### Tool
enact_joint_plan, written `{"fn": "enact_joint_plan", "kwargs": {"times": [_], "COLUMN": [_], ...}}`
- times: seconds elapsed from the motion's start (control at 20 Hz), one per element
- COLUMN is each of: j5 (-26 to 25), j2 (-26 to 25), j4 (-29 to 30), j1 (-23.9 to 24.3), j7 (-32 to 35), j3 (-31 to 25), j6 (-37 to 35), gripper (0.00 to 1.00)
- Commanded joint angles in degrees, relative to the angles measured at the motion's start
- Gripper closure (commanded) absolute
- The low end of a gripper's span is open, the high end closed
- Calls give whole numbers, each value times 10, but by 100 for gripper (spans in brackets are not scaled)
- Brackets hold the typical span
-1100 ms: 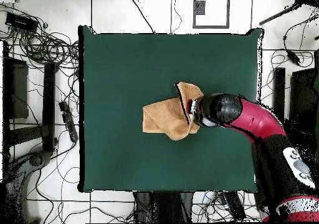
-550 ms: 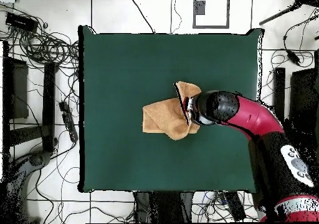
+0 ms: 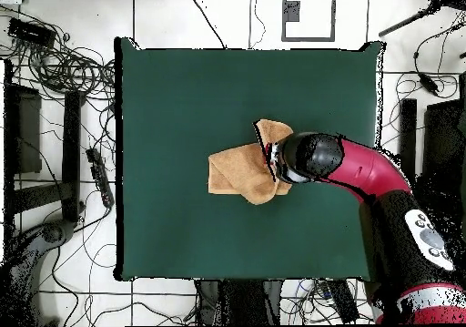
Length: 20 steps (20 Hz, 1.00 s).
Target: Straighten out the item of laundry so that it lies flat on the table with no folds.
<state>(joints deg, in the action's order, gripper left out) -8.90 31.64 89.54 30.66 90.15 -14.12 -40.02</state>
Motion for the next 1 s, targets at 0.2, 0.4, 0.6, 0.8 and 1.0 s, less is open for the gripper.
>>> {"fn": "enact_joint_plan", "kwargs": {"times": [0.2, 0.4, 0.6, 0.8, 1.0], "j5": [-16, -8, -1, 7, 10], "j2": [-48, -35, -24, -20, -14], "j4": [19, 21, 30, 35, 39], "j1": [-40, -51, -57, -58, -61], "j7": [37, 51, 58, 59, 60], "j3": [-38, -33, -33, -36, -34], "j6": [43, 26, 21, 18, 12], "gripper": [0, 0, 0, 0, 0]}}
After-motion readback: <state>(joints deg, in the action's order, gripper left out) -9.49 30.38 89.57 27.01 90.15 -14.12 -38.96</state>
